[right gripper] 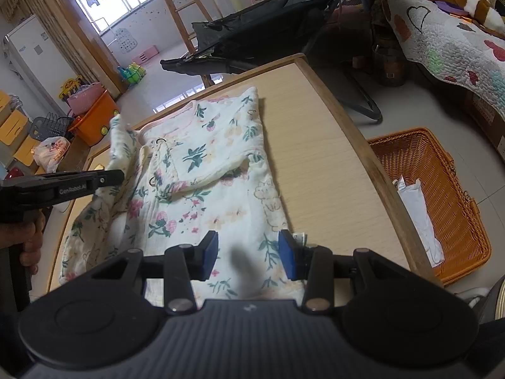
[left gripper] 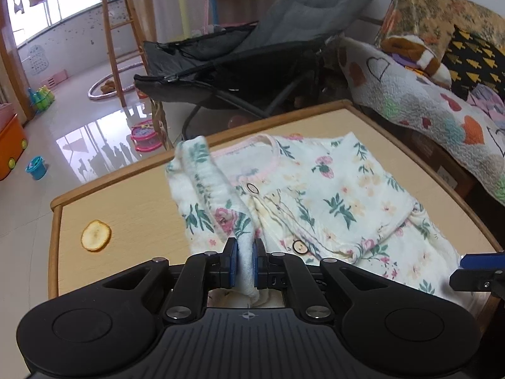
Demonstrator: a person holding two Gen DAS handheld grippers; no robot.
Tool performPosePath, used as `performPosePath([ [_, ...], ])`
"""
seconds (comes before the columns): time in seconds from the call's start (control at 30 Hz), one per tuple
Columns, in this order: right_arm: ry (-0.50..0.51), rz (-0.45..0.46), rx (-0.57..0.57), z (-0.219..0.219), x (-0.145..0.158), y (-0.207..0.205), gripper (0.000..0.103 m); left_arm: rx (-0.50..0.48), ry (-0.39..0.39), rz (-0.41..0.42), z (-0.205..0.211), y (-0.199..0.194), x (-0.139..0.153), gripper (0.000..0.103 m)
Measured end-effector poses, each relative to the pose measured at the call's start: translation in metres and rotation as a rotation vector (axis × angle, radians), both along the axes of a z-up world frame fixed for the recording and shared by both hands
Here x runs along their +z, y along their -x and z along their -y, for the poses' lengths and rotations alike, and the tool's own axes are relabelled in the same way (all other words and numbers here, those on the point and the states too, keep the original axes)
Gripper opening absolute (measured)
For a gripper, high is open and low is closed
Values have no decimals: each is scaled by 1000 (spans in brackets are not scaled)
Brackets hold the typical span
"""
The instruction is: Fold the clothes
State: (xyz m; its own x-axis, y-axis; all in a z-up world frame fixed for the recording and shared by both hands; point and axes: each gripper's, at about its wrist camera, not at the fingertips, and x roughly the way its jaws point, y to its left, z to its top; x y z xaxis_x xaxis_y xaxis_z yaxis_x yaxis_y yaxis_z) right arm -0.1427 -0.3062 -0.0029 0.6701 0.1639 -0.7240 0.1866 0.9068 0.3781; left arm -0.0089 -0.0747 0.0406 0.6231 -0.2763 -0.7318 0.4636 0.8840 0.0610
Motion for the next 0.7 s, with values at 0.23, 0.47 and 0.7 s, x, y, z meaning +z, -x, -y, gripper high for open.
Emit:
performPosePath([
  [0.23, 0, -3, -1, 1, -1, -1, 42, 32, 25, -53, 4, -8, -9, 16],
  [0.47, 3, -5, 1, 0, -1, -1, 42, 43, 35, -60, 9, -9, -12, 20],
  [0.7, 3, -6, 1, 1, -2, -1, 42, 64, 114, -64, 3, -7, -8, 27],
])
